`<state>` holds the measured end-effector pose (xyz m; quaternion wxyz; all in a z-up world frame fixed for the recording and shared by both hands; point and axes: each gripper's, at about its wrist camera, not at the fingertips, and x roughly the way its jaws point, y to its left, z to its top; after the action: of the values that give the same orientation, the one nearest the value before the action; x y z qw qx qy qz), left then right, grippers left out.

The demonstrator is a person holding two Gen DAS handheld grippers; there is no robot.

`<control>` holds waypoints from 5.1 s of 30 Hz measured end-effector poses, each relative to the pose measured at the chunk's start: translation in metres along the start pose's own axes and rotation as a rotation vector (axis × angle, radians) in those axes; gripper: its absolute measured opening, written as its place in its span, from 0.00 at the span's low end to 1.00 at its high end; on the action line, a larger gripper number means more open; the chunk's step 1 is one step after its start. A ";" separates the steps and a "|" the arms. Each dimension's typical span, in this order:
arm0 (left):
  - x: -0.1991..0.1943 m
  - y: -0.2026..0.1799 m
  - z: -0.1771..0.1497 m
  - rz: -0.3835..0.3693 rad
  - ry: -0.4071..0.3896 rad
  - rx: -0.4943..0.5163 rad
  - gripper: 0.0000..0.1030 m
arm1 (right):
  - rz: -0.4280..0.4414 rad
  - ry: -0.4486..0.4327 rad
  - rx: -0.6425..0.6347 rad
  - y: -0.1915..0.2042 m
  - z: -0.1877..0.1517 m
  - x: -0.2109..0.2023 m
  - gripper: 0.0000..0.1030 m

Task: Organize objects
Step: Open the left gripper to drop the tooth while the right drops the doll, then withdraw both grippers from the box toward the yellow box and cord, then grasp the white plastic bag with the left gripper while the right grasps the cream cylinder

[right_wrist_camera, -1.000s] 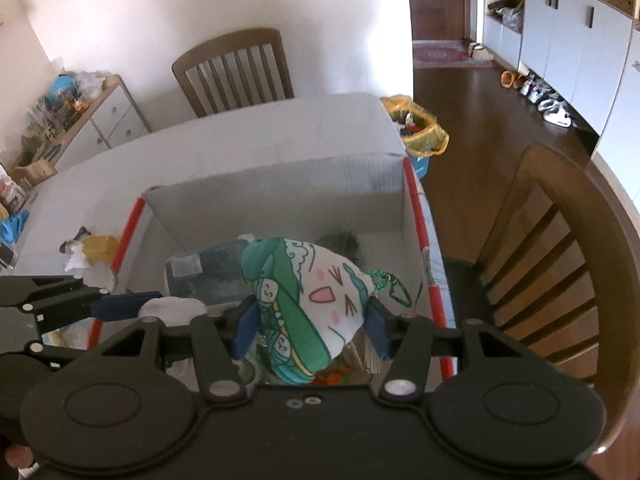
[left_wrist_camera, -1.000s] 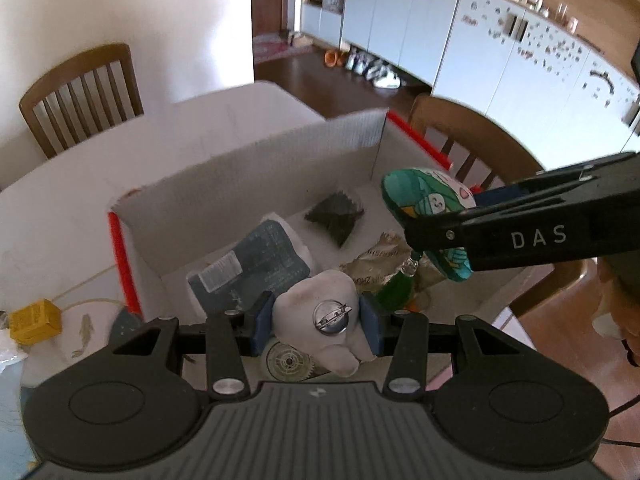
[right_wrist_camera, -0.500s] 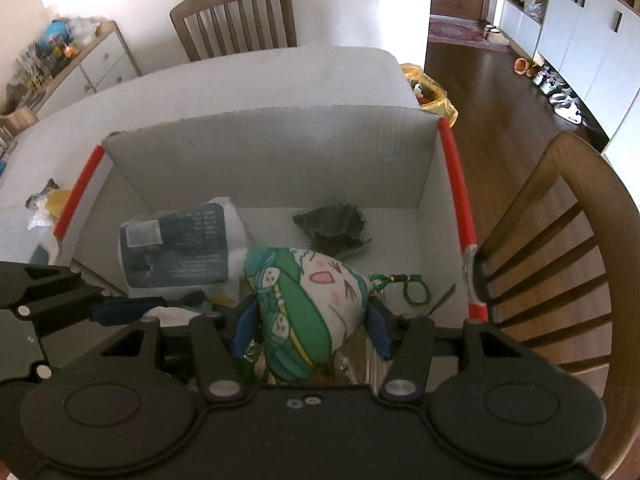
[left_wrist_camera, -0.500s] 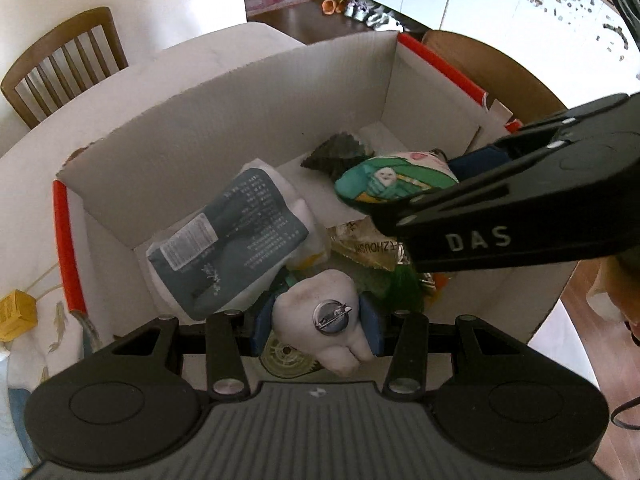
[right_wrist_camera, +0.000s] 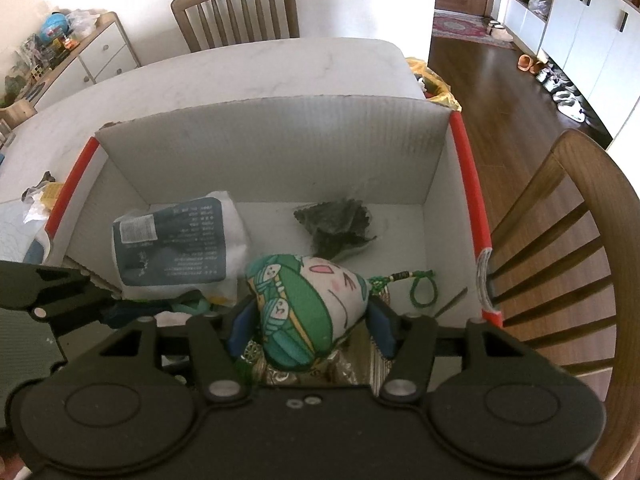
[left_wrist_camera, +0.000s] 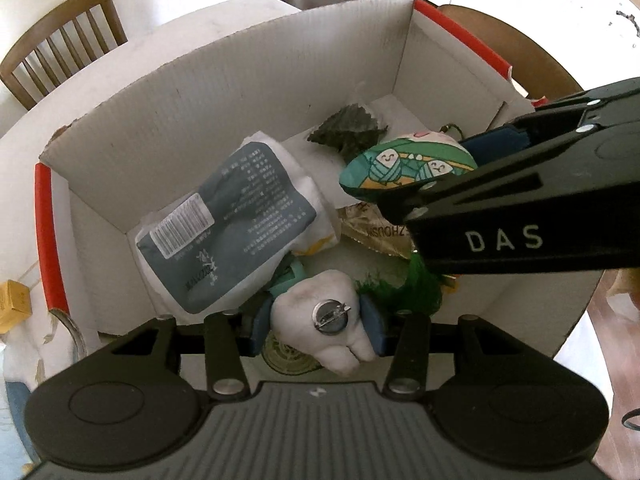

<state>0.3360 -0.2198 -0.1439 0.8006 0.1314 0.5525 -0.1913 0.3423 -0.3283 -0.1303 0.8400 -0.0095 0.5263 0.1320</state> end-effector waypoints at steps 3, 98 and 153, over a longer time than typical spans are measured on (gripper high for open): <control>-0.002 0.000 -0.002 0.005 0.001 0.003 0.46 | 0.001 -0.001 -0.001 0.001 0.000 -0.002 0.58; -0.156 0.305 -0.174 0.093 -0.564 -0.392 1.00 | 0.163 -0.205 -0.216 0.312 -0.054 -0.050 0.99; -0.018 0.328 -0.153 0.085 -0.351 -0.412 0.34 | 0.155 -0.038 -0.503 0.391 -0.040 0.072 0.18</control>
<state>0.3506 0.1403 -0.1816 0.9013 -0.0462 0.4264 -0.0610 0.2461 0.0577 -0.1641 0.8083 -0.1751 0.4601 0.3230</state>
